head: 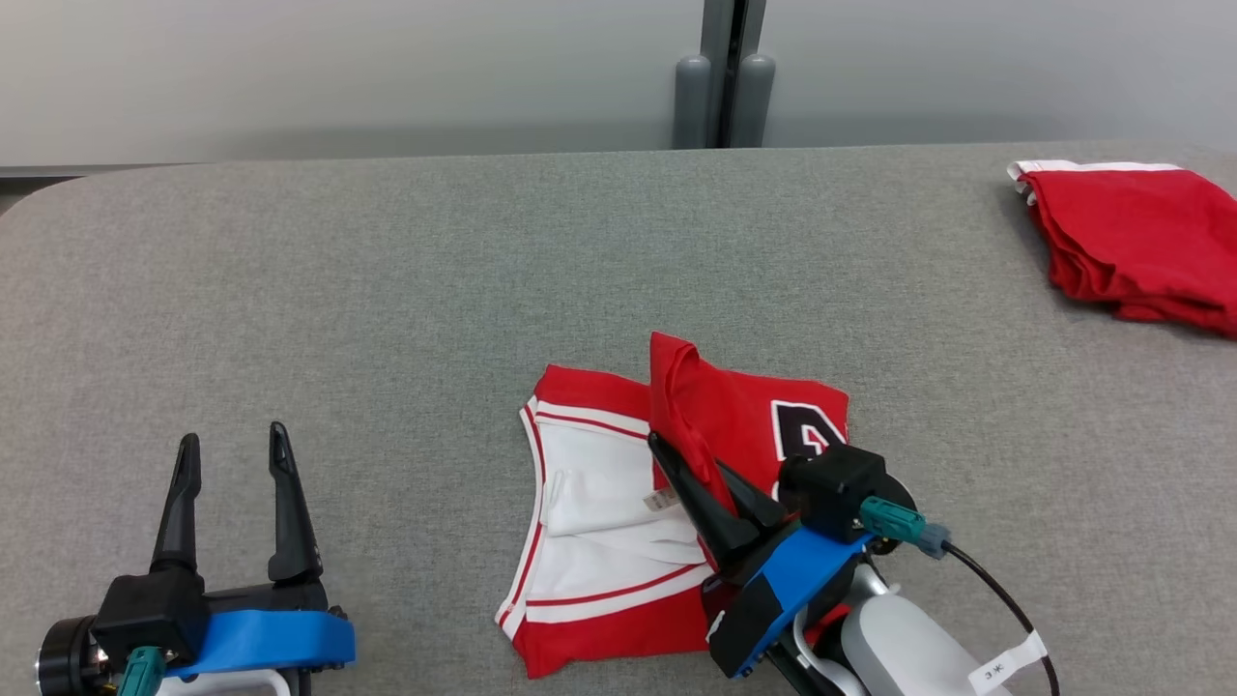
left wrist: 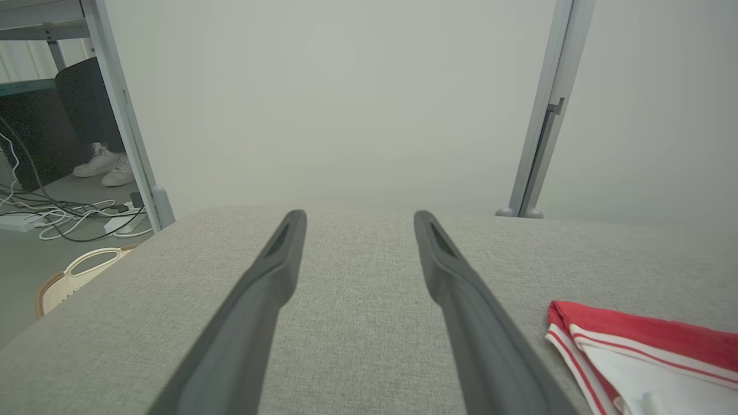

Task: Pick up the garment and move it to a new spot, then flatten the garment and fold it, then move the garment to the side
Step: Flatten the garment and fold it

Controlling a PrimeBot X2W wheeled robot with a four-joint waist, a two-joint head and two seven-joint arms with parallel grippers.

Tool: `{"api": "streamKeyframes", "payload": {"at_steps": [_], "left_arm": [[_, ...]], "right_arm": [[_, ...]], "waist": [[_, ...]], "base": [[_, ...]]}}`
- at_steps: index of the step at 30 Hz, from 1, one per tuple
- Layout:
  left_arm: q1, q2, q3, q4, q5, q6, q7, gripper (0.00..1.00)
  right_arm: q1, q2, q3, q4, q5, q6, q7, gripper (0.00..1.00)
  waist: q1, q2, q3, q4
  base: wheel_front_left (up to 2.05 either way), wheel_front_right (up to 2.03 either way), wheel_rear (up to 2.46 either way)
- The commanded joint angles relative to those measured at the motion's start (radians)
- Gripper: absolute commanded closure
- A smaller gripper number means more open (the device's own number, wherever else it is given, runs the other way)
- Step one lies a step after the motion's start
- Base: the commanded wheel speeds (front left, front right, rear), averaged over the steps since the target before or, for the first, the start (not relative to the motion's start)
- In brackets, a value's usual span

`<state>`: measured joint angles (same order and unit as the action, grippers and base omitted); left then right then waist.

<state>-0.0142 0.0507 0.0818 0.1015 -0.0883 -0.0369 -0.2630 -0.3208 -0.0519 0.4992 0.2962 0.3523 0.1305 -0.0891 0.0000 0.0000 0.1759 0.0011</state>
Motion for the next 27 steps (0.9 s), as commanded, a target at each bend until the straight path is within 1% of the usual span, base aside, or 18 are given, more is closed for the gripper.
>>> {"api": "streamKeyframes", "payload": {"at_steps": [1,8,10,11,12,13,17,19,23,27], "left_arm": [[-0.016,0.000,-0.004,0.003,-0.005,0.000,-0.002,0.00],[-0.027,0.000,-0.022,0.009,-0.013,0.006,-0.002,0.00],[-0.030,0.000,-0.028,0.010,-0.015,0.009,-0.002,0.00],[-0.030,0.000,-0.031,0.010,-0.016,0.011,-0.002,0.00],[-0.030,0.000,-0.033,0.010,-0.015,0.011,-0.002,0.00],[-0.029,0.000,-0.034,0.010,-0.016,0.012,-0.002,0.00],[-0.016,0.000,-0.043,0.007,-0.018,0.020,-0.002,0.00],[-0.013,0.000,-0.039,0.013,-0.016,0.014,-0.002,0.00],[-0.010,0.000,-0.035,0.022,-0.013,0.003,-0.002,0.00],[-0.002,0.000,-0.043,0.023,-0.007,-0.002,-0.002,0.00]], "right_arm": [[-0.029,0.001,0.025,0.014,0.025,0.001,-0.013,1.00],[-0.106,0.001,0.098,0.095,0.090,0.001,-0.043,1.00],[-0.118,0.001,0.117,0.126,0.094,0.001,-0.031,1.00],[-0.126,0.002,0.122,0.136,0.096,0.001,-0.035,0.62],[-0.131,0.002,0.125,0.144,0.101,0.001,-0.041,0.07],[-0.132,0.002,0.130,0.155,0.107,0.001,-0.047,0.00],[-0.135,0.001,0.108,0.188,0.104,0.001,-0.083,0.00],[-0.134,0.001,0.080,0.199,0.088,0.000,-0.106,0.00],[-0.113,0.001,-0.026,0.206,0.031,0.000,-0.146,0.00],[-0.073,-0.019,-0.147,0.161,-0.036,0.001,-0.169,0.00]], "waist": [[0.0000,0.0000,0.003,0.010],[0.0000,0.0000,0.016,0.037],[0.0000,0.0000,0.018,0.042],[0.0000,0.0000,0.019,0.043],[0.0000,0.0000,0.019,0.044],[0.0000,0.0000,0.019,0.044],[0.0000,0.0000,0.011,0.034],[0.0000,0.0000,0.003,0.023],[0.0000,0.0000,-0.017,-0.003],[0.0000,0.0000,-0.033,-0.027]], "base": [[0.00,0.00,0.00],[0.00,0.00,0.00],[0.00,0.00,0.00],[0.00,0.00,0.00],[0.00,0.00,0.00],[0.00,0.00,0.00],[0.00,0.00,0.00],[0.00,0.00,0.00],[0.00,0.00,0.00],[0.00,0.00,0.00]]}}
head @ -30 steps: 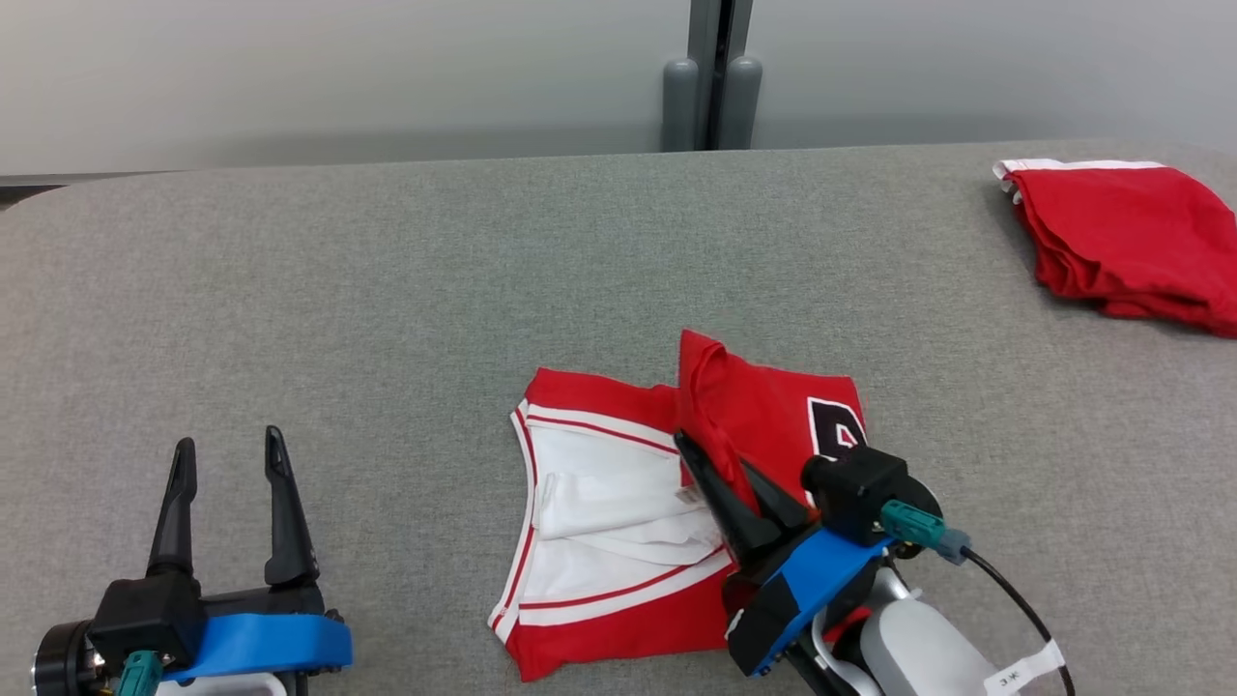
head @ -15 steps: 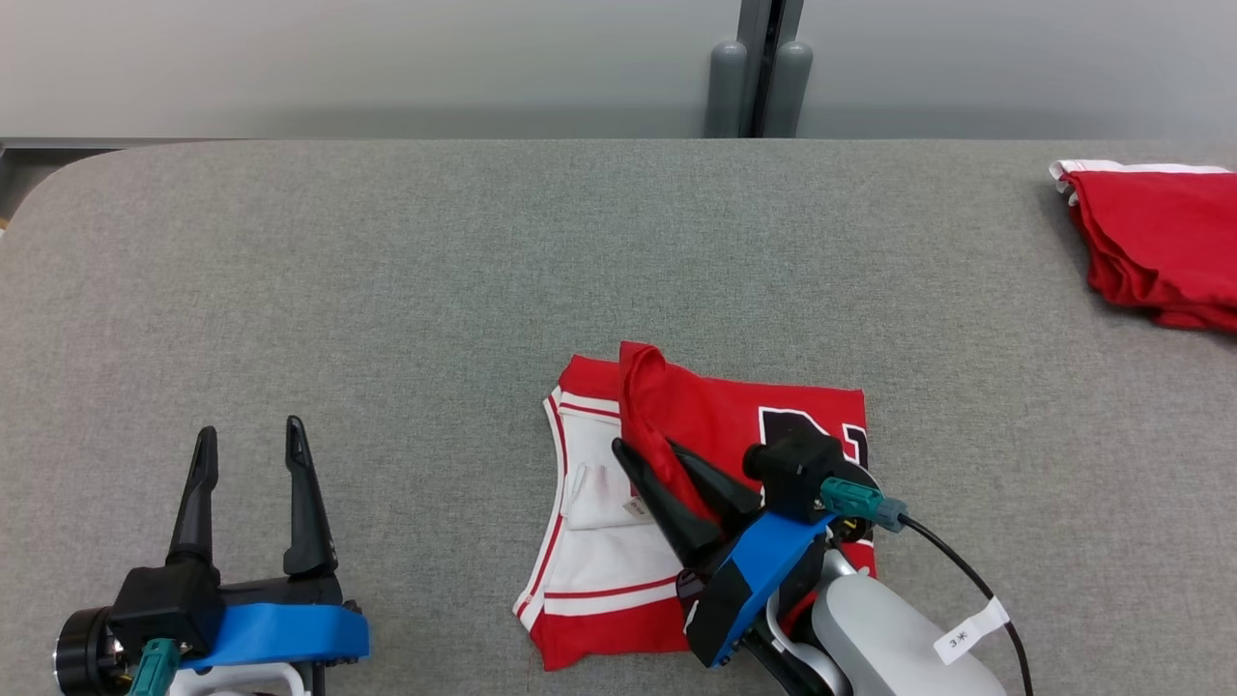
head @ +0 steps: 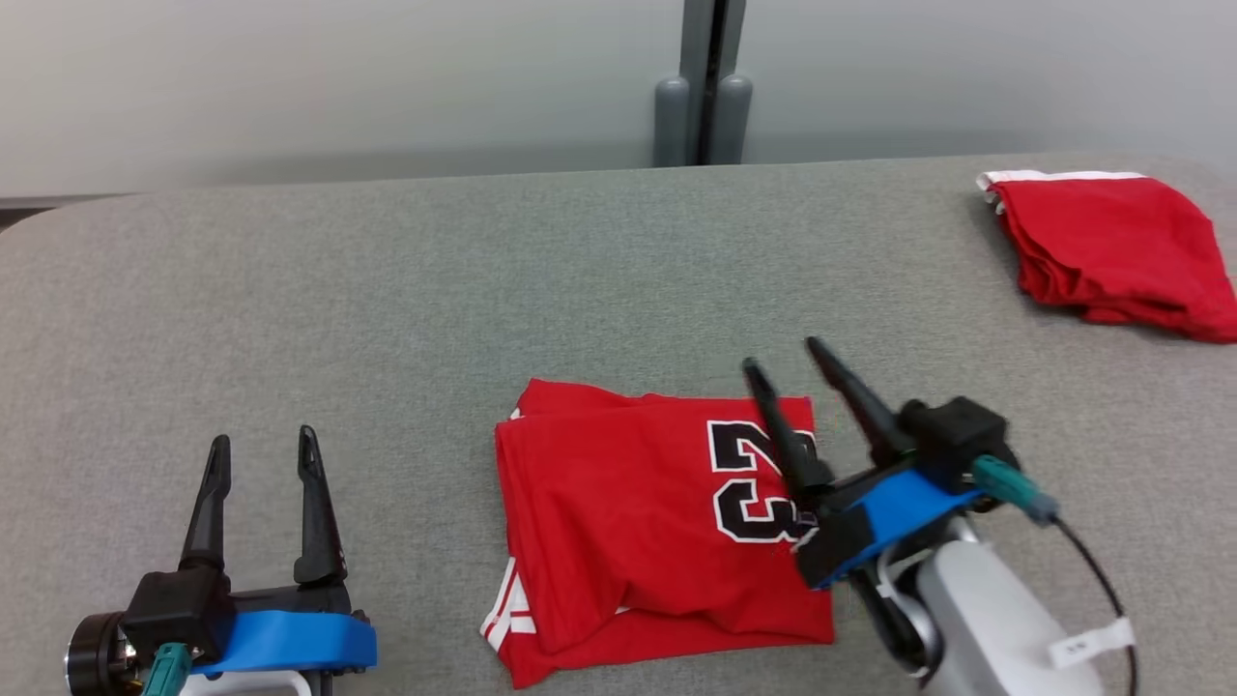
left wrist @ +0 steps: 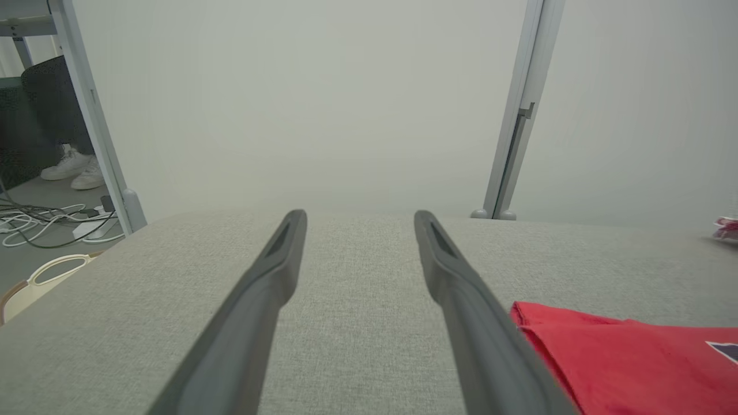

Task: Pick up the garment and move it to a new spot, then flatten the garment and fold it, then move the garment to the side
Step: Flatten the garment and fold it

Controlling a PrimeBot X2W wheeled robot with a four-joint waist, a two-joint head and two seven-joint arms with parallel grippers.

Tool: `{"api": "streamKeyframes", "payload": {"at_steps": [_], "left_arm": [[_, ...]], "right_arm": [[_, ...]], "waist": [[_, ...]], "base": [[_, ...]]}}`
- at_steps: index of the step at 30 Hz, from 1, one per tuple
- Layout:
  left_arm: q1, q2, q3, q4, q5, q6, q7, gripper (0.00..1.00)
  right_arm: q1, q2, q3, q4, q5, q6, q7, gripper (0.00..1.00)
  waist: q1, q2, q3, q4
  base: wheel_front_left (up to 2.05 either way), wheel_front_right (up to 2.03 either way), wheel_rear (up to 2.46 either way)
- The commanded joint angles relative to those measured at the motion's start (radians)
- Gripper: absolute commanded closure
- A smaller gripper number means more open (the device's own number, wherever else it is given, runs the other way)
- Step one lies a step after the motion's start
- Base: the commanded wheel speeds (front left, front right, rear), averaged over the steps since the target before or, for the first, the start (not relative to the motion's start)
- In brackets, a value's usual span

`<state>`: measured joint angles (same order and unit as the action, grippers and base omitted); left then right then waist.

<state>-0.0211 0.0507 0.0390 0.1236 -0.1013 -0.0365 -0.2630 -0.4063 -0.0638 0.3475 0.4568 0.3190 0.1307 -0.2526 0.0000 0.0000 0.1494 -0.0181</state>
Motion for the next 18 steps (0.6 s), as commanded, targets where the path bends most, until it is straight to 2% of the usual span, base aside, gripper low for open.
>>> {"api": "streamKeyframes", "payload": {"at_steps": [1,7,8,10,11,18], "left_arm": [[0.006,0.000,-0.002,0.001,0.007,-0.003,-0.002,0.00],[0.018,0.000,-0.011,-0.003,0.012,-0.005,-0.002,0.00],[0.025,0.000,-0.010,-0.003,0.014,-0.006,-0.002,0.00],[0.031,0.000,-0.011,-0.002,0.016,-0.005,-0.002,0.00],[0.038,0.000,-0.014,0.003,0.019,-0.012,-0.002,0.00],[0.046,0.000,-0.019,0.009,0.023,-0.012,-0.002,0.00]], "right_arm": [[0.025,-0.011,-0.026,-0.019,-0.016,0.000,-0.007,0.00],[0.122,-0.029,-0.181,-0.144,-0.076,0.000,-0.012,0.00],[0.182,-0.025,-0.250,-0.213,-0.096,0.000,-0.012,0.00],[0.224,-0.021,-0.285,-0.245,-0.108,0.000,-0.012,0.00],[0.296,-0.010,-0.327,-0.286,-0.124,0.000,-0.012,0.00],[0.394,0.012,-0.353,-0.331,-0.131,0.000,-0.012,0.00]], "waist": [[0.0000,0.0000,-0.010,-0.014],[0.0000,0.0000,-0.027,-0.042],[0.0000,0.0000,-0.034,-0.051],[0.0000,0.0000,-0.038,-0.055],[0.0000,0.0000,-0.047,-0.053],[0.0000,0.0000,-0.055,-0.042]], "base": [[0.00,0.00,0.00],[0.00,0.00,0.00],[0.00,0.00,0.00],[0.00,0.00,0.00],[0.00,0.00,0.00],[0.00,0.00,0.00]]}}
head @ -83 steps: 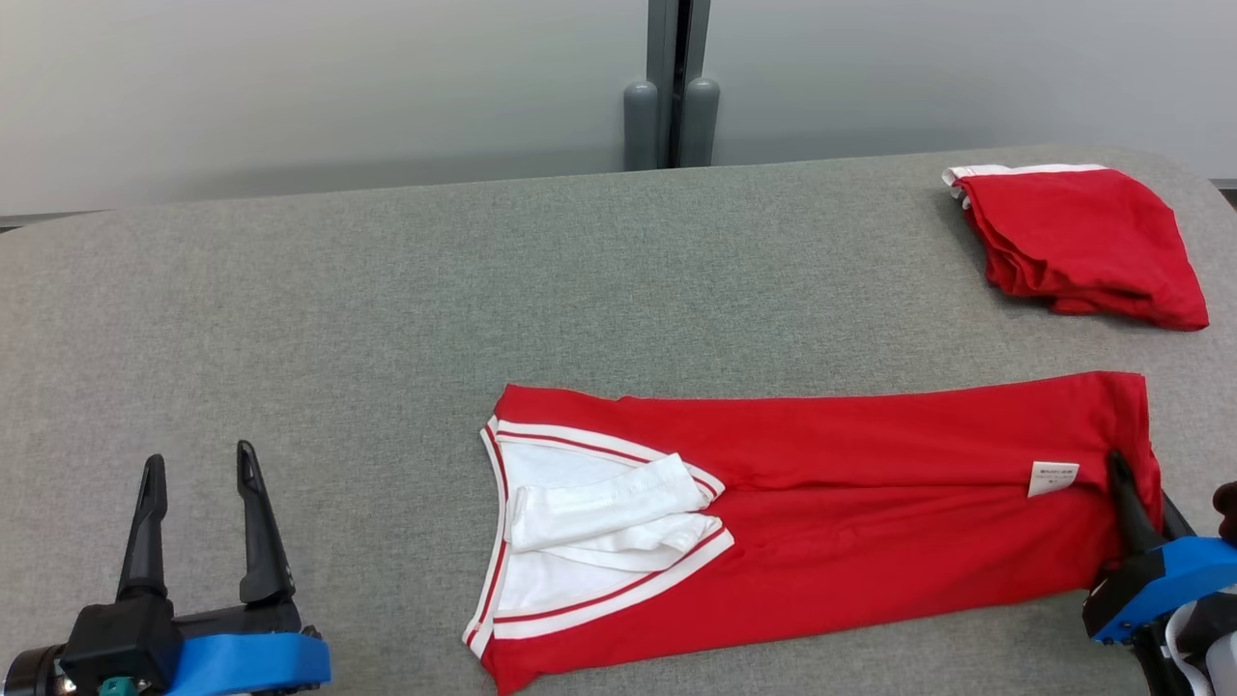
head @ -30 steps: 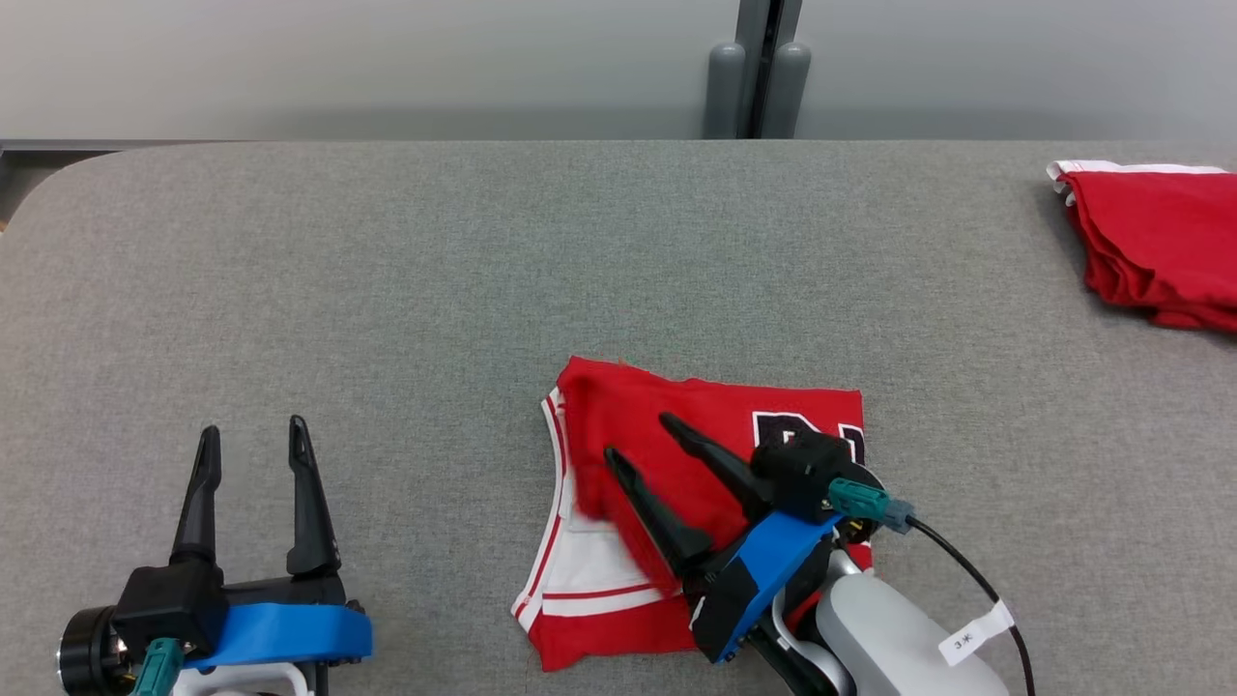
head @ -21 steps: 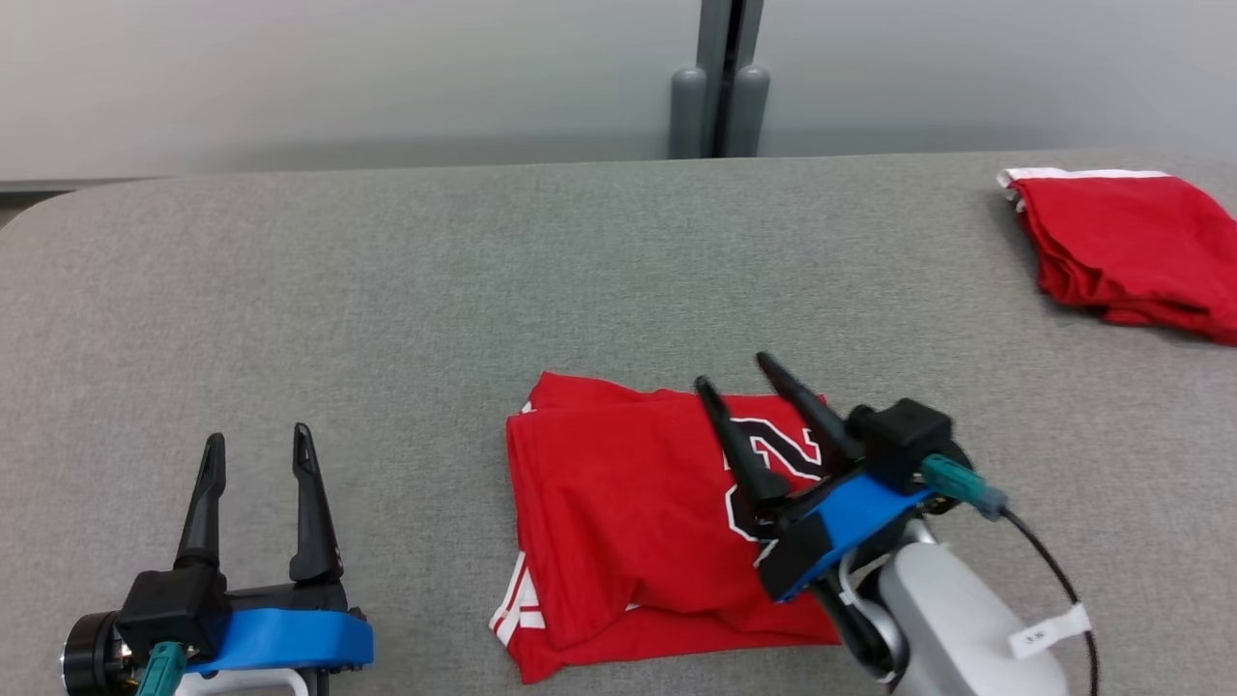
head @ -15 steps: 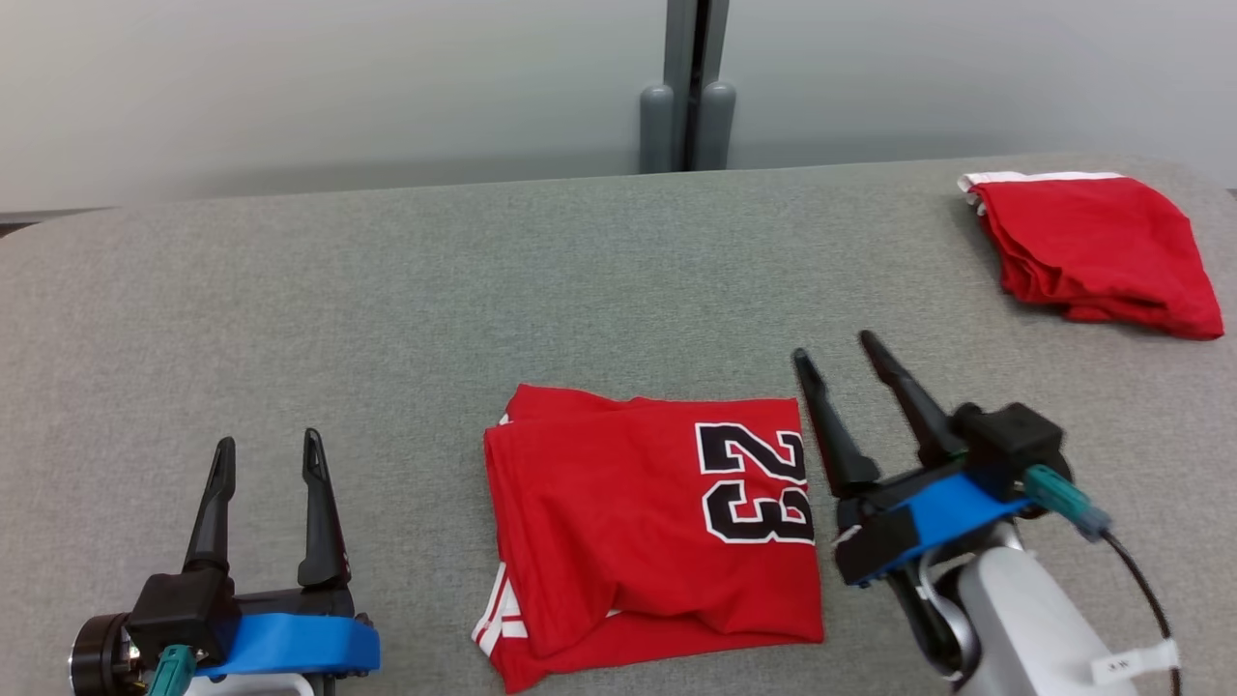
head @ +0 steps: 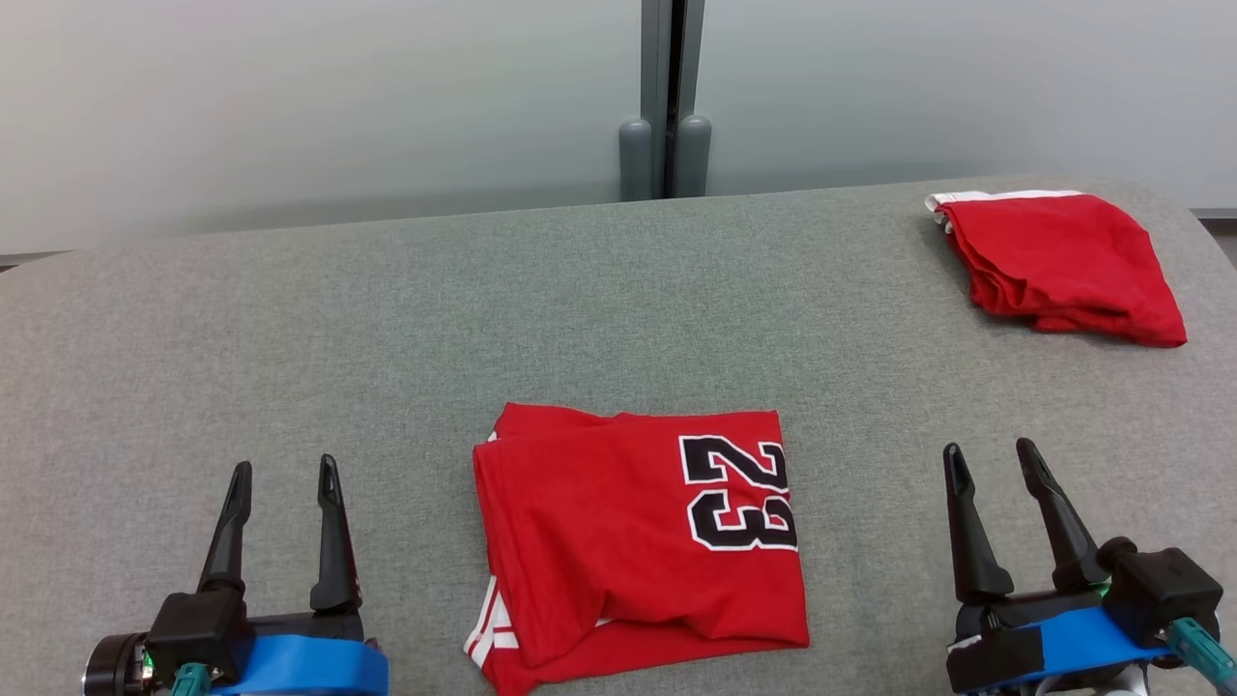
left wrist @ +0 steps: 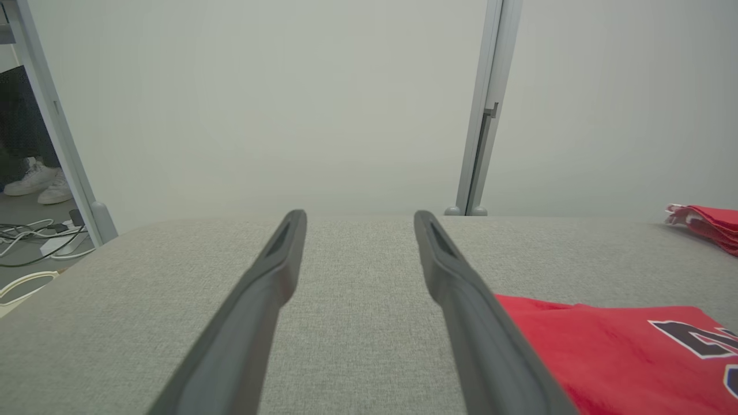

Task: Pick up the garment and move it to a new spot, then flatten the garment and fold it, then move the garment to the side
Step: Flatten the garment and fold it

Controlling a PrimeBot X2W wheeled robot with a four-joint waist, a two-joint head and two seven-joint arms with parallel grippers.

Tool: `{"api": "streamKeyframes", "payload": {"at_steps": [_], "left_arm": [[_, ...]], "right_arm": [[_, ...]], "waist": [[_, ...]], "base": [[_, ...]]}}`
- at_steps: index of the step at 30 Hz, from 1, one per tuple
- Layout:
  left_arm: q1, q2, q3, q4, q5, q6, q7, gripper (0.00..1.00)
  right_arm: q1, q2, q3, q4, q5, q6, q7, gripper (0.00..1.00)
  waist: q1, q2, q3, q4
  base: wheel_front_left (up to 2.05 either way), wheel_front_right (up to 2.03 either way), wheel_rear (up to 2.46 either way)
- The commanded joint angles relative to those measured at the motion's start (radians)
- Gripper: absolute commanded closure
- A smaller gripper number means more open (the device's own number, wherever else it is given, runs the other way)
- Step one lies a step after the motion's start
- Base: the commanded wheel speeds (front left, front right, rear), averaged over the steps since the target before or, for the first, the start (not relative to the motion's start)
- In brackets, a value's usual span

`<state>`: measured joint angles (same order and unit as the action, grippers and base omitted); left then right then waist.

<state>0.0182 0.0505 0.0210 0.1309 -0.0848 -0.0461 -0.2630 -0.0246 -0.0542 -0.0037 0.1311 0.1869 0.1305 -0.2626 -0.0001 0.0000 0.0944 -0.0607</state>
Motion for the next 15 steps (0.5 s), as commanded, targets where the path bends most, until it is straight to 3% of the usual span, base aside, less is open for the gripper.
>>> {"api": "streamKeyframes", "payload": {"at_steps": [1,10,15], "left_arm": [[0.006,0.000,-0.002,0.002,0.006,-0.003,-0.002,0.00],[0.008,0.000,-0.041,0.024,-0.005,-0.015,-0.002,0.00],[0.005,0.000,-0.116,0.091,0.003,-0.043,-0.002,0.00]], "right_arm": [[0.015,0.003,-0.002,-0.007,0.001,0.001,-0.003,0.00],[-0.003,0.004,0.008,0.007,0.022,0.001,-0.003,0.00],[-0.010,0.004,0.013,0.016,0.025,0.001,-0.003,0.00]], "waist": [[0.0001,0.0000,0.001,0.002],[0.0001,0.0000,-0.002,0.007],[0.0001,0.0000,-0.002,0.008]], "base": [[0.00,0.00,0.00],[0.00,0.00,0.00],[0.00,0.00,0.00]]}}
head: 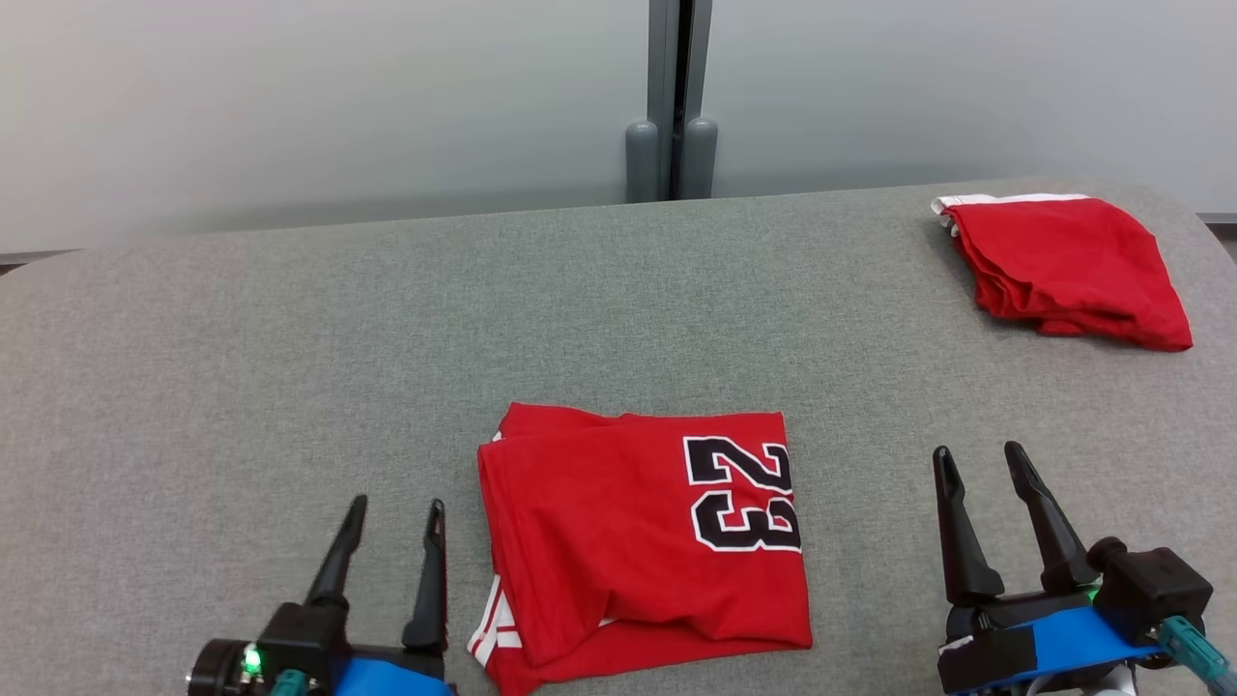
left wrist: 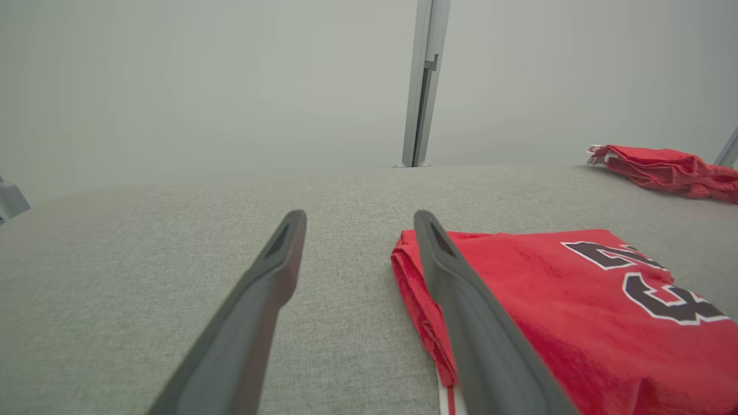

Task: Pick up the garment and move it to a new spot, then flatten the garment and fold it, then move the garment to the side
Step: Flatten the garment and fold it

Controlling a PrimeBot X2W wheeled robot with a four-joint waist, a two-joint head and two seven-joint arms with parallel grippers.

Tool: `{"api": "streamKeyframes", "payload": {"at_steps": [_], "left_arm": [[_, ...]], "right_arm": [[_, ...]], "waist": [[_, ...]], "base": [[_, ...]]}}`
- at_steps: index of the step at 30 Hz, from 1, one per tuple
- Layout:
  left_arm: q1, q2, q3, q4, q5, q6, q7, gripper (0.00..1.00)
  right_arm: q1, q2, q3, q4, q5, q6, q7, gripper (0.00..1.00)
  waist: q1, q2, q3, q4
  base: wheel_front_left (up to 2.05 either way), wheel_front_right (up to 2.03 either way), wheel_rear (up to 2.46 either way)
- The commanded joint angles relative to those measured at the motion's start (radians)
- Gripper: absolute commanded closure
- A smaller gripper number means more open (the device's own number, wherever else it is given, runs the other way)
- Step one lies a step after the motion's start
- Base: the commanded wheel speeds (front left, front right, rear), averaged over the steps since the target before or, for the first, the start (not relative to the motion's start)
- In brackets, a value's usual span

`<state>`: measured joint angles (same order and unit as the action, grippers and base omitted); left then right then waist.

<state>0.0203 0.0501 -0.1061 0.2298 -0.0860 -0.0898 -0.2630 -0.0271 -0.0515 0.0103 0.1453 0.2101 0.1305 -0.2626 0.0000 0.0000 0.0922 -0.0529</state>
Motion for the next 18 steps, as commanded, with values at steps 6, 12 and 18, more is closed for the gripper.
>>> {"api": "streamKeyframes", "payload": {"at_steps": [6,12,18], "left_arm": [[-0.006,0.001,-0.070,0.064,0.009,-0.021,-0.002,0.00],[-0.018,0.007,-0.151,0.152,0.013,-0.033,-0.002,0.00],[-0.028,0.012,-0.207,0.212,0.005,-0.039,-0.002,0.00]], "right_arm": [[-0.015,0.001,0.008,0.008,0.011,0.001,-0.003,0.00],[-0.019,0.001,0.008,0.015,0.021,0.001,-0.003,0.00],[-0.023,0.001,0.014,0.020,0.029,0.001,-0.003,0.00]], "waist": [[0.0000,0.0000,0.013,-0.006],[0.0000,0.0000,0.027,-0.013],[0.0000,0.0000,0.036,-0.023]], "base": [[0.00,0.00,0.00],[0.00,0.00,0.00],[0.00,0.00,0.00]]}}
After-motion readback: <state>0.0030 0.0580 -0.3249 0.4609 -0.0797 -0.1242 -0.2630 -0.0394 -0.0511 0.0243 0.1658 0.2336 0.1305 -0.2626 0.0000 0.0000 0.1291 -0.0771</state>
